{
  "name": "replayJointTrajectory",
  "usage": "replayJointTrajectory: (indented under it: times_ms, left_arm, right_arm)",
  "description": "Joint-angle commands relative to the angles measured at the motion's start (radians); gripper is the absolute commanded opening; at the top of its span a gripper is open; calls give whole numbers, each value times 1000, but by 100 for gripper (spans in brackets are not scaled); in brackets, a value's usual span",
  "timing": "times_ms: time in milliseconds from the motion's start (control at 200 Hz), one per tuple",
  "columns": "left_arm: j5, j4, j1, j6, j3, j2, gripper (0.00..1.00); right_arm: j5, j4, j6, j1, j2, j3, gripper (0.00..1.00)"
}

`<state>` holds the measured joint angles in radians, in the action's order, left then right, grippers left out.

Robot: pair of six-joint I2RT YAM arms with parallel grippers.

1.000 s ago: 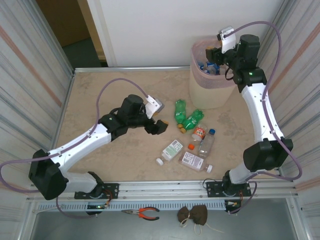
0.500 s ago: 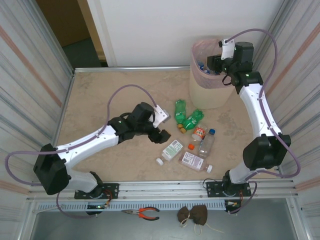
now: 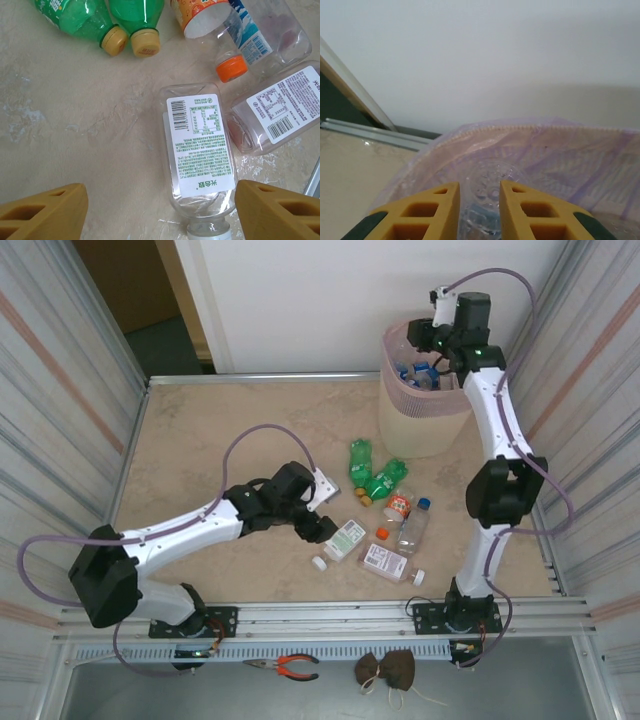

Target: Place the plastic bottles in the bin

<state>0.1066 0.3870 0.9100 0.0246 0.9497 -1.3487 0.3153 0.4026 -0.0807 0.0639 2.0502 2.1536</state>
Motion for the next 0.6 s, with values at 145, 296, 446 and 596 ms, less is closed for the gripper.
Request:
replayJointTrajectory:
  times_ms: [145,296,446,596]
  left_arm:
    - [-19,-35,5,23,-15,16,77]
    - [6,-28,5,22,-17,2,77]
    - [28,-6,9,14,-16,-9,77]
    - [33,7,16,10,-22,-24,78]
  right_arm:
    - [34,98,-31,10,59,-28,23]
    - [41,69,-35,8,-3,-134,23]
    - [40,71,-45,-4,-58,-113,24]
    - [31,80,-45,-13,-131,-89,27]
